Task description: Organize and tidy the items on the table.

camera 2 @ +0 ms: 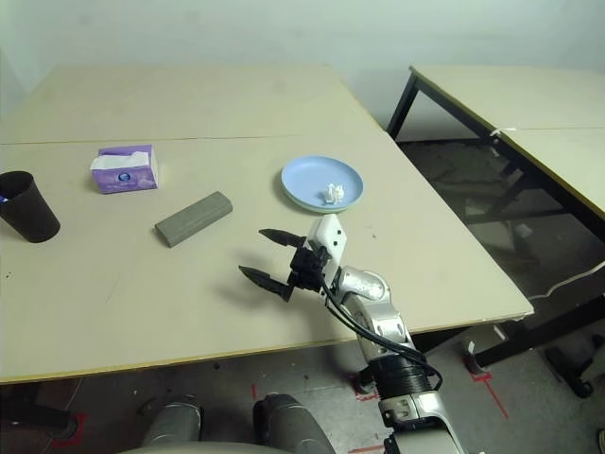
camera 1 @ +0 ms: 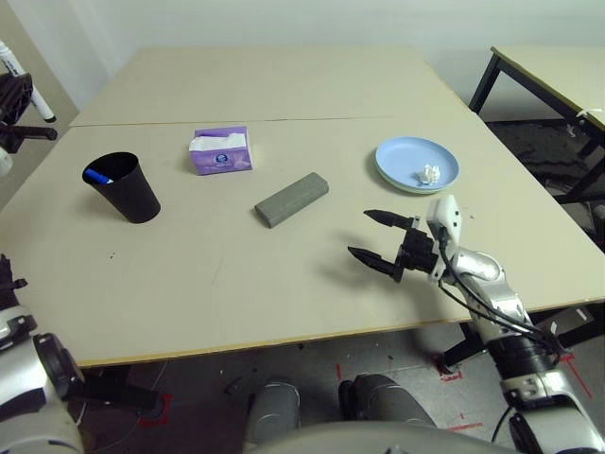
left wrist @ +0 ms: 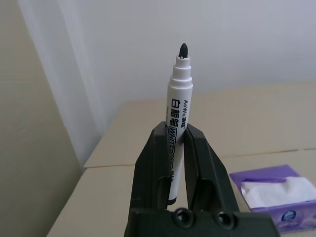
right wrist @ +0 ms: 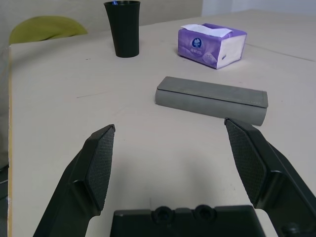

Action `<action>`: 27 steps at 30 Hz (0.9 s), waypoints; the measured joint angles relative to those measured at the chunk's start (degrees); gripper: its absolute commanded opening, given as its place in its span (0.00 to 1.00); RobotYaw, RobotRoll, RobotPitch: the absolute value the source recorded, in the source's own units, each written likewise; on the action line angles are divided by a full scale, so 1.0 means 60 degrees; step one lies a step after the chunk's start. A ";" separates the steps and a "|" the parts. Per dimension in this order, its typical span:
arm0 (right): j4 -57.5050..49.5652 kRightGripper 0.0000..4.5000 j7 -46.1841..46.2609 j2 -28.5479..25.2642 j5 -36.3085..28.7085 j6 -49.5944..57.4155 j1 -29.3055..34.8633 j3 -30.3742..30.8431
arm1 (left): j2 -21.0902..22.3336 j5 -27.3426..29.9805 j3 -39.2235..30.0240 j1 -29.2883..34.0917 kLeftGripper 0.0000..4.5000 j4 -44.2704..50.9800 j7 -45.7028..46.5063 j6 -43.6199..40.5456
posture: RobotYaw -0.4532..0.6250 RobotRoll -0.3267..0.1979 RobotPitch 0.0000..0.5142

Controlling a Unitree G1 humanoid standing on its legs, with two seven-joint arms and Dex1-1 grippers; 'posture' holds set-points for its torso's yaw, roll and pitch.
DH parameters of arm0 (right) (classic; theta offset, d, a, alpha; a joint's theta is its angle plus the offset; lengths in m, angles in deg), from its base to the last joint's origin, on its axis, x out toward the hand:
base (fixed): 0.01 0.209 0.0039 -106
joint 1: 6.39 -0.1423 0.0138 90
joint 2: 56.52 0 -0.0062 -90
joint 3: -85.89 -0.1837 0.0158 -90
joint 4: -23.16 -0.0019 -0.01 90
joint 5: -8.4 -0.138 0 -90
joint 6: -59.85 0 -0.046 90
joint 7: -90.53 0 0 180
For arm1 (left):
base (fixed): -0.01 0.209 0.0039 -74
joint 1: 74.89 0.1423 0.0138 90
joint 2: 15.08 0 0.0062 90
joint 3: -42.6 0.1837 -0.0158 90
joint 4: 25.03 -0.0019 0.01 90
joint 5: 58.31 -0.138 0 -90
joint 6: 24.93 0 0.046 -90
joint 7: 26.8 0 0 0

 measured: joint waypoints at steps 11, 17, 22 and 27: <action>-0.0400 1.00 0.0019 -0.0316 0.0030 0.0119 0.0289 -0.0002 | -0.0410 -0.0302 0.0701 -0.0160 0.06 -0.1212 0.0360 0.0638 | 0.42 0.62 0.10; -0.0532 1.00 0.0019 -0.0321 0.0029 0.0121 0.0329 0.0002 | -0.0466 -0.0237 0.0584 -0.0073 0.06 -0.1520 0.0737 0.0648 | 0.42 0.62 0.10; -0.0547 1.00 0.0017 -0.0321 0.0029 0.0124 0.0325 0.0008 | -0.0549 -0.0179 0.0459 0.0194 0.06 -0.1536 0.0856 0.0449 | 0.43 0.62 0.10; -0.0548 1.00 -0.0001 -0.0321 0.0029 0.0128 0.0323 0.0091 | -0.0594 -0.0150 0.0460 0.0233 0.06 -0.1518 0.0845 0.0275 | 0.42 0.62 0.10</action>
